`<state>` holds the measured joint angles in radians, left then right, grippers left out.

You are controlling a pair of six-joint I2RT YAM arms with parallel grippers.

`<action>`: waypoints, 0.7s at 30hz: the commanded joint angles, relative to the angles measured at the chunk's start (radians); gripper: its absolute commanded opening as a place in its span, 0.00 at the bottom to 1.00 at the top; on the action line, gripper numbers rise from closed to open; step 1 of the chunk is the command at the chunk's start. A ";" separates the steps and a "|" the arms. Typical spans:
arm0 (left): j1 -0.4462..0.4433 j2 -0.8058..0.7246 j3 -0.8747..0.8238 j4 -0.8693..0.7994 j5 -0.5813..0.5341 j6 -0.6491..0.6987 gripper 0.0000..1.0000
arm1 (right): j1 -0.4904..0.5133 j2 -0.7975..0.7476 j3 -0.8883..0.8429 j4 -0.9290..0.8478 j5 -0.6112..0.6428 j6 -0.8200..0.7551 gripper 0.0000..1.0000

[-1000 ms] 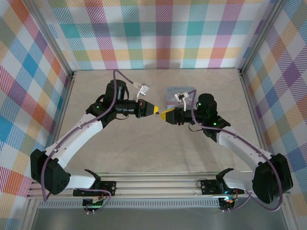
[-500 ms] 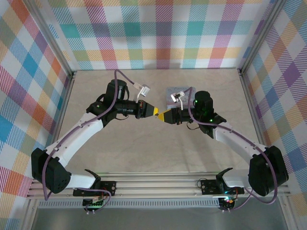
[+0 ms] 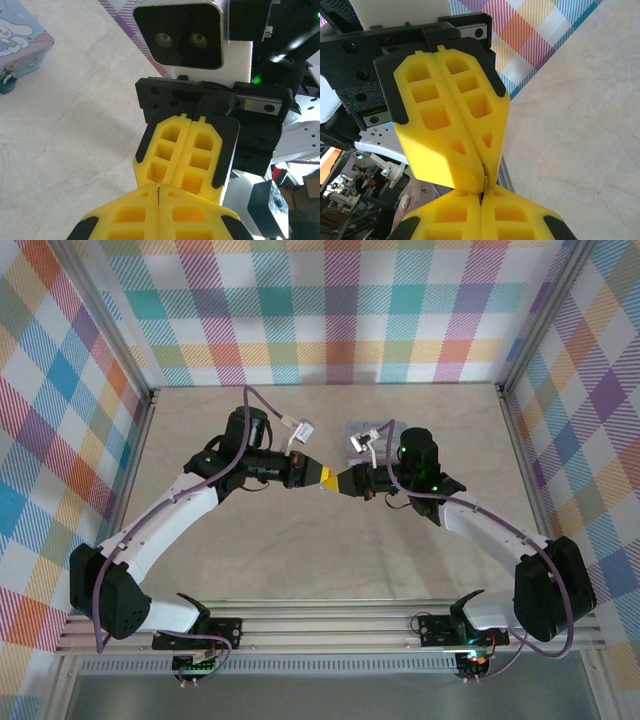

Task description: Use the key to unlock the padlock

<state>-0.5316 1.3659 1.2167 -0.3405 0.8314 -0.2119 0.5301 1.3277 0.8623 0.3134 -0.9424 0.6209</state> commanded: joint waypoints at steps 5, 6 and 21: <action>0.027 -0.040 -0.042 0.024 -0.202 -0.114 0.24 | 0.013 -0.041 -0.067 0.123 0.114 -0.023 0.00; 0.032 -0.045 -0.066 0.043 -0.214 -0.137 0.24 | 0.013 -0.044 -0.078 0.133 0.132 -0.024 0.00; 0.054 -0.096 -0.235 0.262 -0.204 -0.284 0.26 | 0.075 0.075 -0.033 -0.059 0.217 -0.235 0.00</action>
<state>-0.4850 1.2938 1.0142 -0.1841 0.6018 -0.4473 0.5842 1.3773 0.8074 0.3031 -0.7391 0.4641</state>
